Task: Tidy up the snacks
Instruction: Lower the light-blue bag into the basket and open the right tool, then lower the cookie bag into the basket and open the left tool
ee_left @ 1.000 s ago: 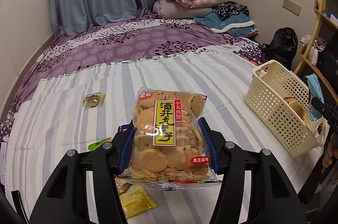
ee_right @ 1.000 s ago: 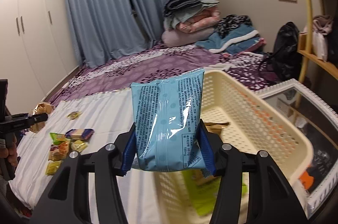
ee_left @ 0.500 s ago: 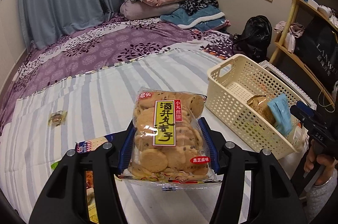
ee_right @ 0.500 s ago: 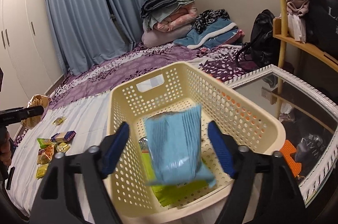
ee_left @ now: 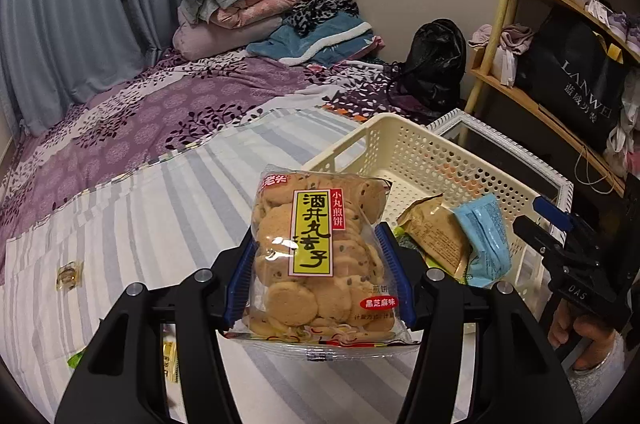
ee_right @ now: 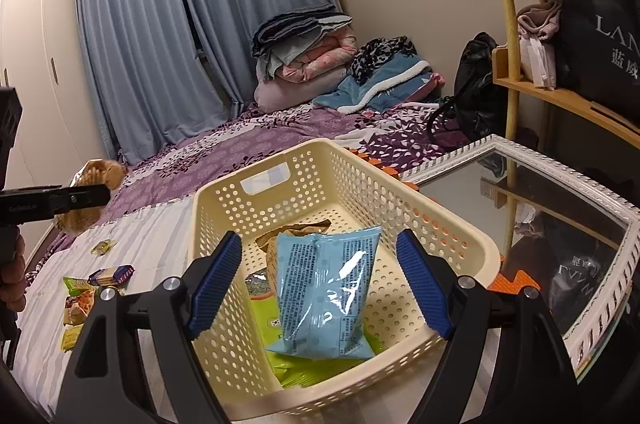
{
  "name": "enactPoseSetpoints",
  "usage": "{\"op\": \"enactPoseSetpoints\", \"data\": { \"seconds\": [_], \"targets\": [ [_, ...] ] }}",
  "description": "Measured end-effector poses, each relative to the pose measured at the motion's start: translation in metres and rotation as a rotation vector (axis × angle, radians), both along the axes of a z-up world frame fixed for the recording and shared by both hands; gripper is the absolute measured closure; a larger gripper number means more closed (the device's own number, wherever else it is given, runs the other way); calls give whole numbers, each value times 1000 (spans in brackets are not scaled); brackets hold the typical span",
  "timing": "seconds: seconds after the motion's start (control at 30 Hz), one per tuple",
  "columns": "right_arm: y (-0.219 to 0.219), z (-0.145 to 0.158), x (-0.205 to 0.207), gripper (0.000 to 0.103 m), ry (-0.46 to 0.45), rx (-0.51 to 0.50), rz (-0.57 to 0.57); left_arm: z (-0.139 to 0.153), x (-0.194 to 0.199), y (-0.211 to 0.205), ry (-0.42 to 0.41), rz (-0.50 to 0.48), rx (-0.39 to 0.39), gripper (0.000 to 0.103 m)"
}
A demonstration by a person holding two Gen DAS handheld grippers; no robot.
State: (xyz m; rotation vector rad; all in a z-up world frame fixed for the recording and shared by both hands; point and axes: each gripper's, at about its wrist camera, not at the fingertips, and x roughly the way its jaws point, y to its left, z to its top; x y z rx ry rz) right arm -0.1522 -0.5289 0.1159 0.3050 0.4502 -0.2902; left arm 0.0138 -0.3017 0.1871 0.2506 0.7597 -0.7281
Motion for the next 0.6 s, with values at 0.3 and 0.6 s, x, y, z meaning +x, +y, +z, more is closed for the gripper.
{"op": "enactPoseSetpoints", "data": {
  "seconds": [0.3, 0.6],
  "targets": [
    [-12, -2, -11, 23, -15, 19, -23, -4, 1, -58, 34, -83, -17, 45],
    [-15, -6, -14, 20, -11, 36, -23, -19, 13, -101, 55, -115, 10, 45]
  ]
}}
